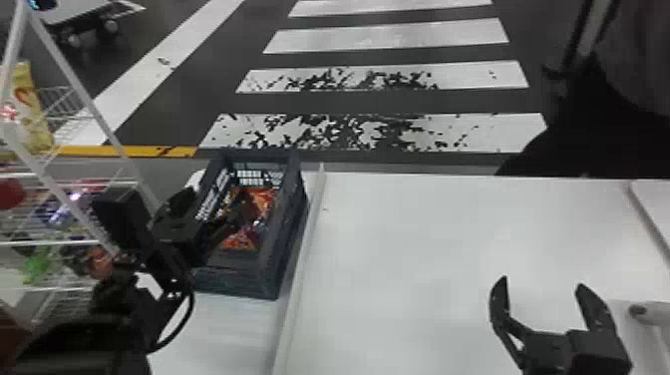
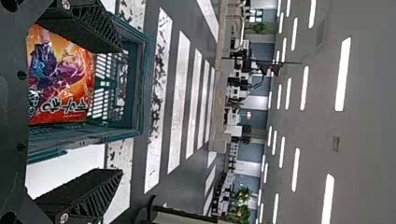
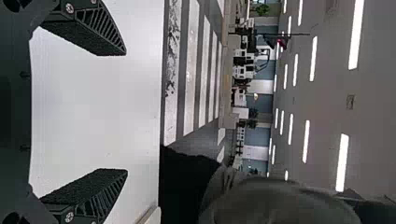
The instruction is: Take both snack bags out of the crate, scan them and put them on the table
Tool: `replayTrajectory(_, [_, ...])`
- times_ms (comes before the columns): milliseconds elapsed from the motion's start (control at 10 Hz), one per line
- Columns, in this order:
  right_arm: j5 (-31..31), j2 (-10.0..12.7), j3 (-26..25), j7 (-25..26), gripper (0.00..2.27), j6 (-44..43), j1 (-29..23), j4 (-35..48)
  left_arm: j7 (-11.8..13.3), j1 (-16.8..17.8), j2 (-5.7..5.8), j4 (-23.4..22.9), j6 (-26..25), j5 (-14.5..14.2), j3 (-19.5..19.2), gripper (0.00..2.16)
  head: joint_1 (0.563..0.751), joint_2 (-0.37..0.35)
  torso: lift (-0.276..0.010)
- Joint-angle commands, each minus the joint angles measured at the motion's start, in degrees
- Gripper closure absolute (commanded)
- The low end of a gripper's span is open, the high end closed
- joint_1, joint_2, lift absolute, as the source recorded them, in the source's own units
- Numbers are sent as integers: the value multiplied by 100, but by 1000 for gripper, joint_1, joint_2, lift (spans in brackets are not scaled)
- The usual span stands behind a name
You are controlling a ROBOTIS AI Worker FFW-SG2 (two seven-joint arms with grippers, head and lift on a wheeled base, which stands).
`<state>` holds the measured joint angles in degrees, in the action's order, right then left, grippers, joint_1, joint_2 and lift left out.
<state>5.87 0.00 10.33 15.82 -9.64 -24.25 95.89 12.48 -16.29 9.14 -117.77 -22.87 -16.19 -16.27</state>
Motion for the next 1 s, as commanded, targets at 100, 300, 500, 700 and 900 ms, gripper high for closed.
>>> replayTrajectory(100, [2,5,13,0,97,99,-1,9,150,970,88,228,-1611,-7,-61,140,695,191,-92])
replayTrajectory(300, [2,5,13,0,97,152,-1,9,176,1515,264,677,-2086,11,-52,140,695,189,-92])
replayTrajectory(500, [2,5,4,-35,97,222,-1,9,150,2007,378,1098,-2754,28,-61,194,695,198,-92])
replayTrajectory(700, [2,5,13,-35,97,222,-10,9,185,2447,483,1485,-3334,99,-52,194,695,207,-92])
replayTrajectory(900, [2,5,-14,-35,97,222,-45,18,343,2930,562,1828,-4213,90,-43,181,695,211,-92])
